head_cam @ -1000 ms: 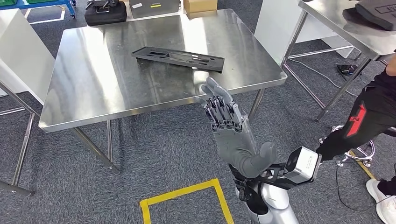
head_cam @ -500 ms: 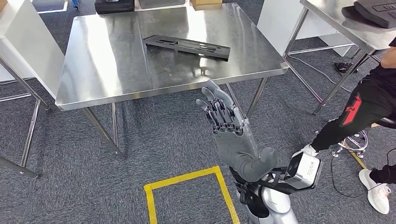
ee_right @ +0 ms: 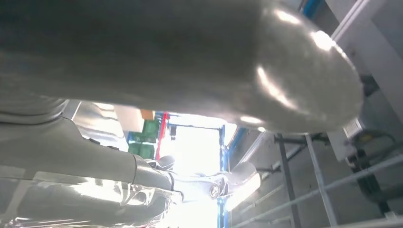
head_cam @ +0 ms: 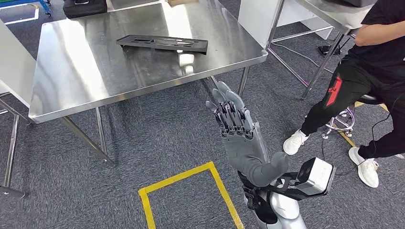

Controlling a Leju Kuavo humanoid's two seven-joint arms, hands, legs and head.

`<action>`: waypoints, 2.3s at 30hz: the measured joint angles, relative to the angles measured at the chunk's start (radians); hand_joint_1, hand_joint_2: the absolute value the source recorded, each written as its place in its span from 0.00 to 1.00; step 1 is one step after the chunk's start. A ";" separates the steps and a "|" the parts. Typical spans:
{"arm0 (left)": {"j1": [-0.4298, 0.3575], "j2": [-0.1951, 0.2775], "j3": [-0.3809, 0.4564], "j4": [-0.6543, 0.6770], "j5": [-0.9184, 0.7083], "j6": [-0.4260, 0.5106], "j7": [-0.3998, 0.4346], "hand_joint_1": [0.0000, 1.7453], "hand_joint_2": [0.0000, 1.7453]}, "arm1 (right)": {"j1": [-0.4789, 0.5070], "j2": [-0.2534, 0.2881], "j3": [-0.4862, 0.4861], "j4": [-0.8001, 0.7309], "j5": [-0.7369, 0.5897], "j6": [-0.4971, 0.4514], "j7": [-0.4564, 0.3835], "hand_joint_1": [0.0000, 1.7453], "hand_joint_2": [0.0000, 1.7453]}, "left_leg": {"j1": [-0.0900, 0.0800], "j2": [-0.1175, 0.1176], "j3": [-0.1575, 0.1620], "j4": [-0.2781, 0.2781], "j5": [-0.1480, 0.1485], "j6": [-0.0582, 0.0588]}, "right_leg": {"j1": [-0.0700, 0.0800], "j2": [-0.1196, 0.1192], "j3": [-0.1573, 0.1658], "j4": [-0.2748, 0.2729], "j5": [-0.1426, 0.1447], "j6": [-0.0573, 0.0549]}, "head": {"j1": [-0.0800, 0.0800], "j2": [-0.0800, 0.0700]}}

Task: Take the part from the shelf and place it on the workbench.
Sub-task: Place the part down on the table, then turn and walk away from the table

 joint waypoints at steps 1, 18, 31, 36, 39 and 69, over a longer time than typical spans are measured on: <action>0.001 0.000 0.000 0.000 0.000 -0.001 0.000 0.00 0.00 | 0.001 0.000 0.000 0.000 0.001 0.000 0.000 0.00 0.00 | 0.000 -0.017 -0.032 0.071 -0.034 -0.002 | 0.000 0.009 -0.002 0.000 0.002 -0.003 | -0.001 0.000; 0.006 0.004 0.012 0.002 0.040 0.014 0.012 0.00 0.00 | 0.023 0.009 0.049 -0.002 0.031 0.013 -0.012 0.00 0.00 | 0.012 -0.001 0.024 -0.095 0.081 0.033 | 0.004 0.021 -0.195 0.317 -0.103 0.036 | 0.008 0.000; 0.014 -0.014 0.071 0.006 0.084 0.083 0.044 0.00 0.00 | -0.079 0.029 0.200 0.066 -0.027 0.039 -0.029 0.00 0.00 | 0.011 -0.004 -0.025 0.042 -0.017 -0.010 | -0.005 0.009 -0.032 0.019 0.010 0.006 | 0.002 0.000; 0.028 -0.016 0.086 0.011 0.099 0.100 0.059 0.00 0.00 | -0.107 0.032 0.250 0.094 -0.050 0.028 -0.025 0.00 0.00 | 0.017 -0.034 -0.068 0.114 -0.004 -0.015 | -0.003 0.071 -0.032 0.025 0.010 0.001 | 0.000 0.000; 0.029 -0.025 0.101 0.013 0.115 0.119 0.064 0.00 0.00 | -0.133 0.035 0.272 0.104 -0.064 0.020 -0.021 0.00 0.00 | 0.028 -0.089 0.004 -0.043 0.064 -0.020 | 0.000 0.106 -0.045 0.046 0.003 0.015 | 0.001 0.000; 0.035 -0.103 0.150 -0.004 0.139 0.168 0.060 0.00 0.00 | -0.187 0.065 0.322 0.123 -0.094 0.006 0.018 0.00 0.00 | 0.021 -0.080 -0.001 -0.031 0.064 -0.017 | 0.006 0.105 -0.043 0.049 0.003 0.011 | -0.003 0.000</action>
